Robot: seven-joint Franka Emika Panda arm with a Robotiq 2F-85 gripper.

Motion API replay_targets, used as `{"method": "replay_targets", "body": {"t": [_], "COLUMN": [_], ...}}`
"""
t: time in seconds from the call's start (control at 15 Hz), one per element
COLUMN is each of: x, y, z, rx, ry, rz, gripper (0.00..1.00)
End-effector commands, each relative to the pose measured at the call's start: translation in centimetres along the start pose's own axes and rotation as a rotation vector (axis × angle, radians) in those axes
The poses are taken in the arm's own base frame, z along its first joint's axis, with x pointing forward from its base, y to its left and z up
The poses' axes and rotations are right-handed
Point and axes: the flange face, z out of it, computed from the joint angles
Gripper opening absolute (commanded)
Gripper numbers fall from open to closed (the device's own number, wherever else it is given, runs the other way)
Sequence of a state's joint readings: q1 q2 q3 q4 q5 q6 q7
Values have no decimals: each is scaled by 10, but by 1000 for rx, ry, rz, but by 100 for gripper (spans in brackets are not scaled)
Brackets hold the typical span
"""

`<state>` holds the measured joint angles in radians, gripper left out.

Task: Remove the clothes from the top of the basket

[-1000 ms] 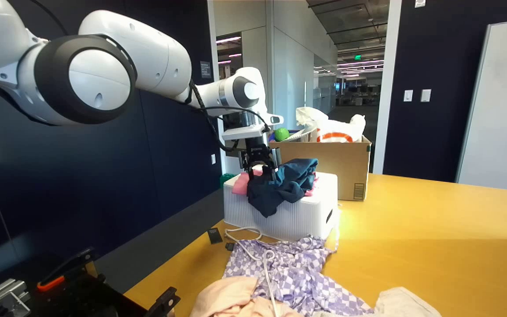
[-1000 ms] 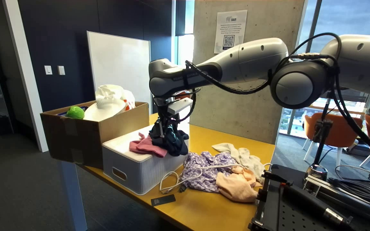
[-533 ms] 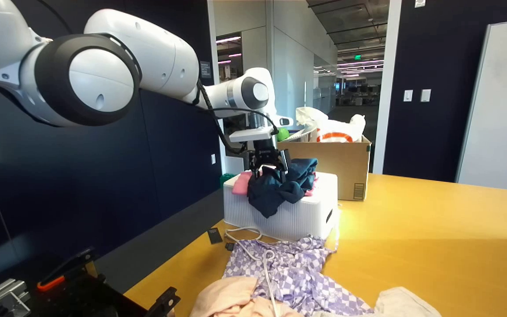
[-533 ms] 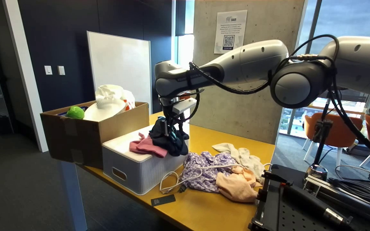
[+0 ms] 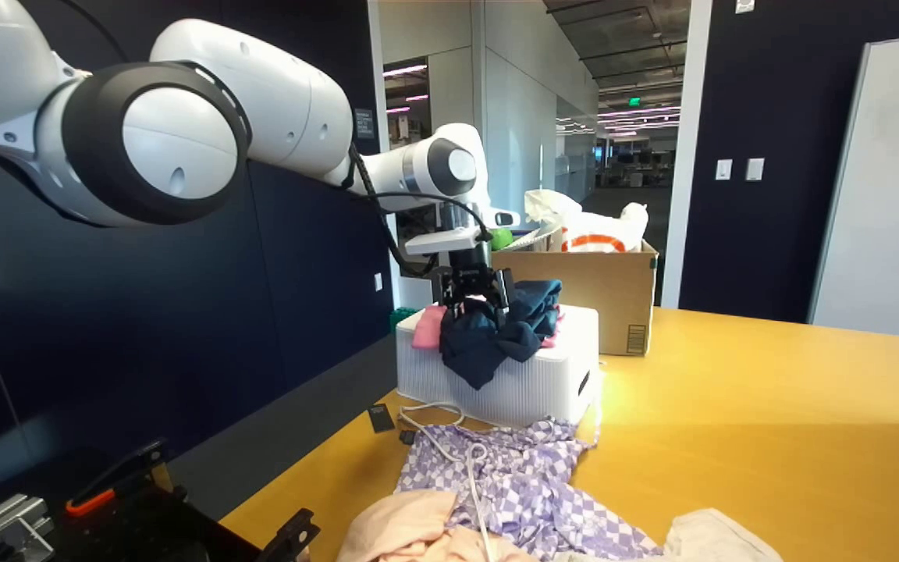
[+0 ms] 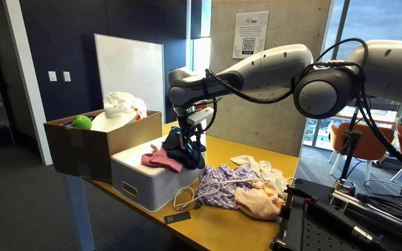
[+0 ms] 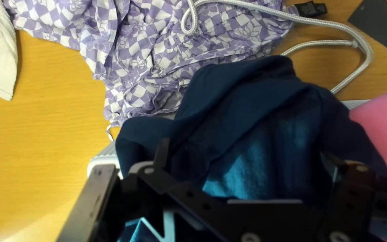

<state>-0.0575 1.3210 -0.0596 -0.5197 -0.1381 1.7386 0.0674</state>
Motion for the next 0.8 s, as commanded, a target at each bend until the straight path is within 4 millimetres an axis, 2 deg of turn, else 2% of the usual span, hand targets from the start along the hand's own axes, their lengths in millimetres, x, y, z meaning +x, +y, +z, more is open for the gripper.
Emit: {"method": "replay_targets", "body": {"t": [0.0, 0.33, 0.53, 0.6, 0.73], "x": [-2, -3, -3, -2, -2], "y": [3, 6, 14, 18, 31], "z": [-5, -8, -22, -30, -50], "rx": [-21, -14, -5, -2, 7], "ry": [-15, -27, -12, -1, 23], "rz": [19, 26, 52, 62, 86], "gripper": [66, 27, 4, 0, 0]}}
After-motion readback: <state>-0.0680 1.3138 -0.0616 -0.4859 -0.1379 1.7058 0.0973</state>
